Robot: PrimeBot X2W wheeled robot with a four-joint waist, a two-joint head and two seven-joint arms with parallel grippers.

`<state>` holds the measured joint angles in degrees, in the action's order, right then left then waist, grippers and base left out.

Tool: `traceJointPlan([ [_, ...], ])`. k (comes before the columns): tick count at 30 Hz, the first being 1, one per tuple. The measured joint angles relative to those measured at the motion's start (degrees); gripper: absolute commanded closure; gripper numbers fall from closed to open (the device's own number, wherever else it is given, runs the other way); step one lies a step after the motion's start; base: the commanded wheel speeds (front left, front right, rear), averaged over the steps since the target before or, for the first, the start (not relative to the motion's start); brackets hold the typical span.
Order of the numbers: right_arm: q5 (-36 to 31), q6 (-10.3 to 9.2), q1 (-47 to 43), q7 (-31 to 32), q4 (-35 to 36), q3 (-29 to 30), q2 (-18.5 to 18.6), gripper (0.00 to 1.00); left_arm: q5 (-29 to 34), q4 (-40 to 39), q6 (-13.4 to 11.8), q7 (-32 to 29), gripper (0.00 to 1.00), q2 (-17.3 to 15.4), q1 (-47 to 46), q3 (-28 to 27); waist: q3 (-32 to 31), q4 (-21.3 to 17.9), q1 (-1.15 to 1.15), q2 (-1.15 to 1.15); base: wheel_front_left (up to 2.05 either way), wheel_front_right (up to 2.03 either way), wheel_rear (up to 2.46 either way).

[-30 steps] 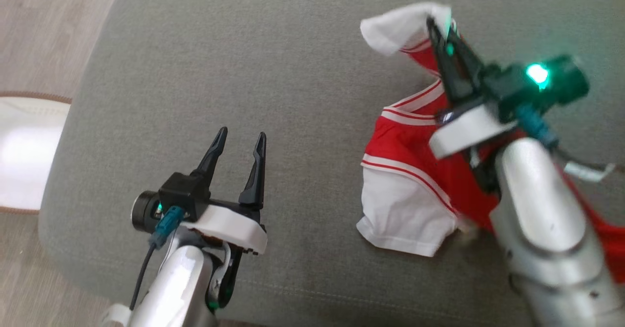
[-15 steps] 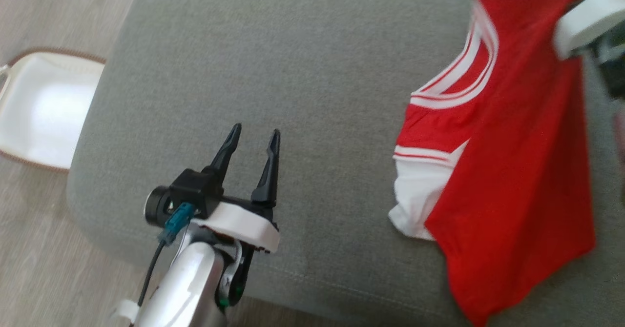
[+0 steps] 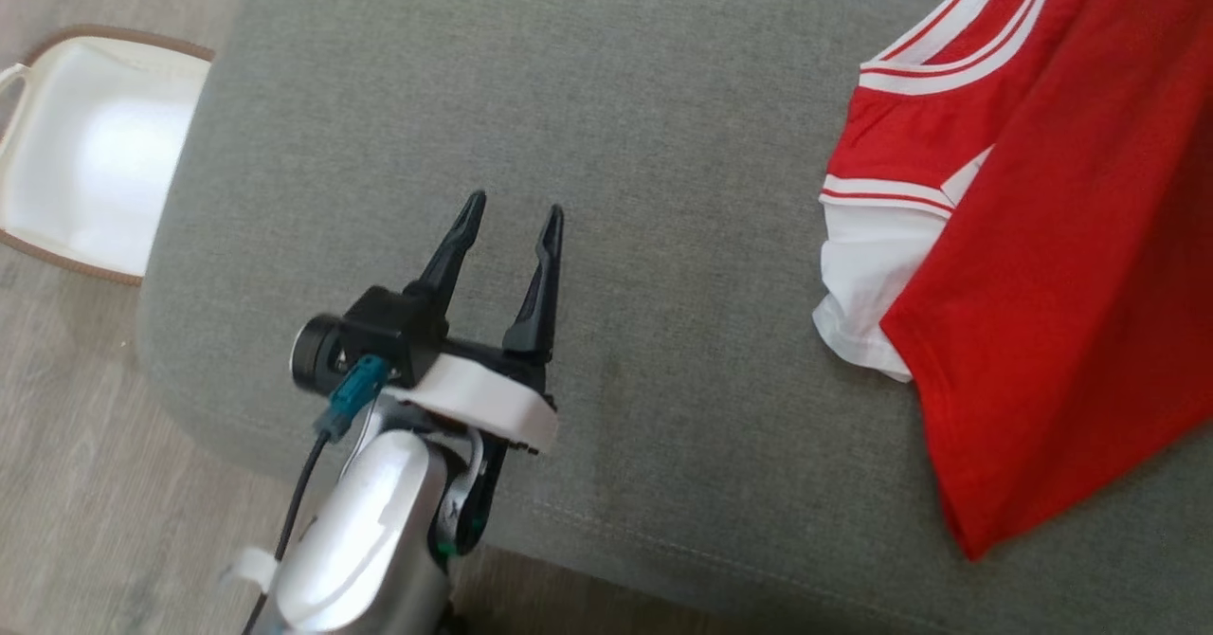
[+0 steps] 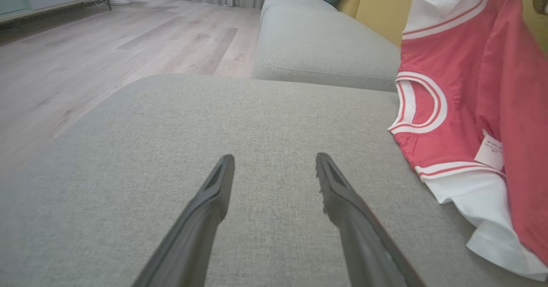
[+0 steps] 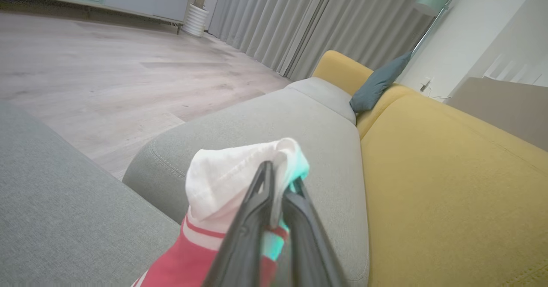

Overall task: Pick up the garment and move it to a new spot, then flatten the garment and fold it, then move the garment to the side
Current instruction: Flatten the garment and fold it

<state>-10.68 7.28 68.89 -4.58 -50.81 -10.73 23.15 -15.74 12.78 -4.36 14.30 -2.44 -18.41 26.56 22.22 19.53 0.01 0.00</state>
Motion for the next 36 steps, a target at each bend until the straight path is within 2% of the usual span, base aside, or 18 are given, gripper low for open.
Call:
traceJointPlan([
  [9, -0.41, 0.00, 0.65, -4.81, -8.37, 0.34, -3.15, 0.00, -0.04, 0.33, -0.19, 0.00, 0.00, 0.07, -1.25, 0.01, -0.84, -2.49, -0.01, 0.00, 0.00, 0.00, 0.00],
  [16, 2.59, -0.01, -5.60, -9.22, -7.30, 1.04, -7.03, 0.00, 1.38, 0.85, -0.18, 0.00, 0.00, 0.08, -0.37, -2.46, -5.18, -5.21, -0.01, 0.00, 0.00, 0.00, 0.00],
  [21, 5.88, 0.00, -14.63, -9.72, -0.79, 1.32, -10.34, 0.00, 2.56, 1.43, -0.14, 0.00, 0.00, 0.07, 2.53, -4.43, -9.00, -7.77, -0.01, 0.00, 0.00, 0.00, 0.00],
  [25, 7.45, 0.00, -24.18, -9.88, 7.90, 2.35, -12.99, 0.00, 3.20, 1.63, -0.12, 0.00, 0.00, 0.02, 5.44, -5.77, -12.68, -9.77, -0.01, 0.00, 0.00, 0.00, 0.00],
  [27, 7.49, 0.00, -29.64, -9.90, 11.96, 2.92, -14.24, 0.00, 3.69, 1.68, -0.11, 0.00, 0.00, 0.00, 6.70, -6.23, -14.45, -10.72, -0.02, 0.00, 0.00, 0.00, 0.00],
  [28, 7.49, 0.00, -29.64, -9.90, 11.96, 2.92, -14.24, 0.00, 3.69, 1.68, -0.11, 0.00, 0.00, 0.00, 6.70, -6.23, -14.45, -10.72, -0.02, 0.00, 0.00, 0.00, 0.00],
  [36, 7.17, -0.01, -51.23, -8.44, 25.36, 5.50, -18.53, 0.00, 4.58, 1.60, 0.18, 0.00, 0.00, -0.05, 9.59, -7.42, -19.46, -13.49, -0.02, 0.00, 0.00, 0.00, 0.00],
])
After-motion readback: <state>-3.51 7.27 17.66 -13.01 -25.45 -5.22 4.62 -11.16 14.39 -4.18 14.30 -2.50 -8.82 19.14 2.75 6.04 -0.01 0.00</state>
